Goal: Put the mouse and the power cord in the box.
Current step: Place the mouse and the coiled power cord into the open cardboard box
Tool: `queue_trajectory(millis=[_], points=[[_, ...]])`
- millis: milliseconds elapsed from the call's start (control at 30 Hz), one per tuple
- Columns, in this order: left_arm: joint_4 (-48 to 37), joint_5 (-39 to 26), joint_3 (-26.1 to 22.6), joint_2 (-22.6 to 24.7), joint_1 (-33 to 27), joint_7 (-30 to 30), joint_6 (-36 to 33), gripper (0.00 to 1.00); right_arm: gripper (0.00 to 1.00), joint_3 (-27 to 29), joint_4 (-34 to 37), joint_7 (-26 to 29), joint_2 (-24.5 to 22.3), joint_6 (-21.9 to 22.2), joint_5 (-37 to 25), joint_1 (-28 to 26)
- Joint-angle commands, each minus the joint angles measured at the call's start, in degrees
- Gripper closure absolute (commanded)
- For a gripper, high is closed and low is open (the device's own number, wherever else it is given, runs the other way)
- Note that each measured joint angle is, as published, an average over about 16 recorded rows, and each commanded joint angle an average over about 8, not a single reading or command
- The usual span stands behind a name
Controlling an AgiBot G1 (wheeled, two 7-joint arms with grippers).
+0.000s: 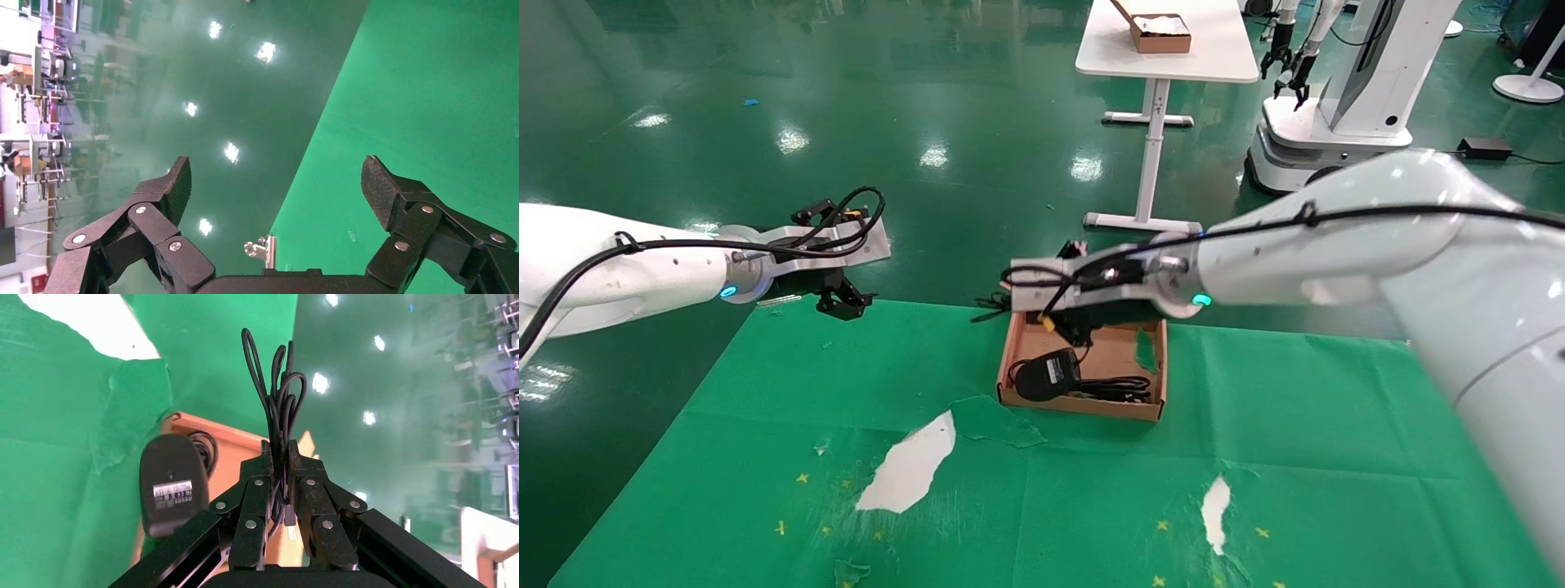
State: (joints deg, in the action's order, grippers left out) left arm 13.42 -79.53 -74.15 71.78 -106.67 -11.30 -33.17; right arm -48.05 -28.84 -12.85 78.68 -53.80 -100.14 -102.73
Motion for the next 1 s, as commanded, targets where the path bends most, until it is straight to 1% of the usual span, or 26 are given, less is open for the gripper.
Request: queue_trajectory(millis=[33, 267, 467, 567, 700, 1000], points=[[-0.6, 0.3, 0.3, 0.2, 0.0, -0.7, -0.1, 0.00, 1.00, -2.2, -0.2, 0.8, 0.1, 1.3, 1.8, 1.1], [-2.3, 1.3, 1.0, 0.8, -0.2, -2.7, -0.5, 0.00, 1.00, -9.3, 1.2, 4.0, -0.1, 8.3, 3.4, 2.4], [-3.6, 2.0, 1.5, 1.3, -0.3, -4.2, -0.8, 0.00, 1.00, -11.5, 0.2, 5.2, -0.1, 15.4, 7.2, 1.8], [-4.1, 2.3, 1.7, 1.5, -0.3, -4.9, -0.9, 0.00, 1.00, -12.3, -0.7, 4.7, -0.2, 17.9, 9.8, 1.7], [-4.8, 2.7, 2.0, 1.7, -0.4, -5.7, -1.0, 0.00, 1.00, -13.8, -1.0, 3.9, -0.2, 19.3, 12.8, 1.6], [-6.2, 3.4, 2.6, 2.2, -0.5, -7.3, -1.3, 0.00, 1.00, -18.1, 0.0, 3.2, -0.2, 20.2, 17.8, 2.5]])
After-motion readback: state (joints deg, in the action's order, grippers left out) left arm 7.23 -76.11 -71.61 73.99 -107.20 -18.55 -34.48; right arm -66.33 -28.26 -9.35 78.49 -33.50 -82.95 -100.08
